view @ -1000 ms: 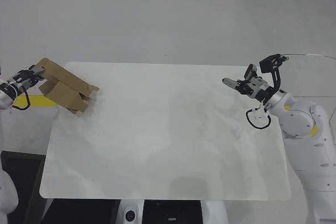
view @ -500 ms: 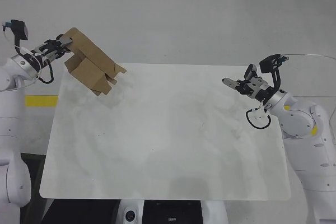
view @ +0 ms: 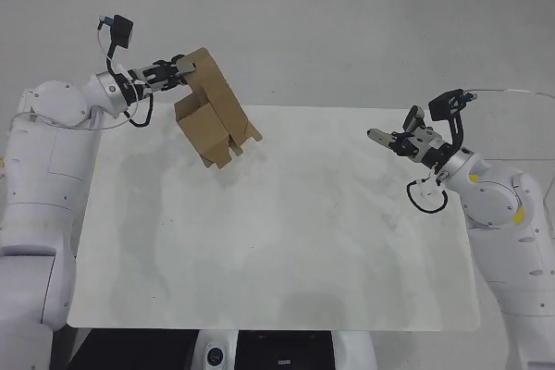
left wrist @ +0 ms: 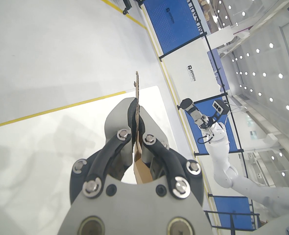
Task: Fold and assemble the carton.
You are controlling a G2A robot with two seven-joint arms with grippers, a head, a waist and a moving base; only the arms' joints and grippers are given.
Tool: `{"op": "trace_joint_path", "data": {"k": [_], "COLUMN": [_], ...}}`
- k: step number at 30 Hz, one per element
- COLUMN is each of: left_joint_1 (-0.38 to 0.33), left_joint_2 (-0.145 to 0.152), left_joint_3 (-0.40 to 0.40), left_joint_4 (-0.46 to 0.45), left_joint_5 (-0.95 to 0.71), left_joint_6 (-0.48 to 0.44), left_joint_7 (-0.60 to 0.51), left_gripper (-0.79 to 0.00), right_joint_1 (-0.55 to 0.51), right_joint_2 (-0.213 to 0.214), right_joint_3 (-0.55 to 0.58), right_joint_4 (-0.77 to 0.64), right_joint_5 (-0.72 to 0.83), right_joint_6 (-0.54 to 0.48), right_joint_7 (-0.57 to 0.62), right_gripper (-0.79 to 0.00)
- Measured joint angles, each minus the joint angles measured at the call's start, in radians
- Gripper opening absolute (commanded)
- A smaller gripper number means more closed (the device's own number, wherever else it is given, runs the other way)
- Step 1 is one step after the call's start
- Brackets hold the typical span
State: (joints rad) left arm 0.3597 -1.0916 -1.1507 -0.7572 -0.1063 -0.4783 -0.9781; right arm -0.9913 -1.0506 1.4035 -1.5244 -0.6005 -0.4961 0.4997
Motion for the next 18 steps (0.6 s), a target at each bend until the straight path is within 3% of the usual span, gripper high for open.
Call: {"op": "trace_joint_path", "data": {"k": [11, 18], "left_joint_1": [0.097, 0.167], "left_joint_2": [-0.013, -0.010], "left_joint_3": [0.032, 0.044], "left_joint_4": [-0.105, -0.201], "left_joint_5": [-0.171, -0.176], "left_joint_6": [0.015, -0.018], "left_joint_7": [-0.137, -0.154], "left_gripper": [-0.785, -0.785], "right_joint_1": [0.000, -0.007], "right_joint_2": [0.000, -0.001], "right_joint_3": [0.000, -0.005], "right_joint_4": [0.000, 0.001], "right_joint_5": [0.000, 0.013], "right_joint_6": [0.000, 0.001], "right_joint_7": [0.000, -0.003], "right_gripper": [0.000, 0.000]}}
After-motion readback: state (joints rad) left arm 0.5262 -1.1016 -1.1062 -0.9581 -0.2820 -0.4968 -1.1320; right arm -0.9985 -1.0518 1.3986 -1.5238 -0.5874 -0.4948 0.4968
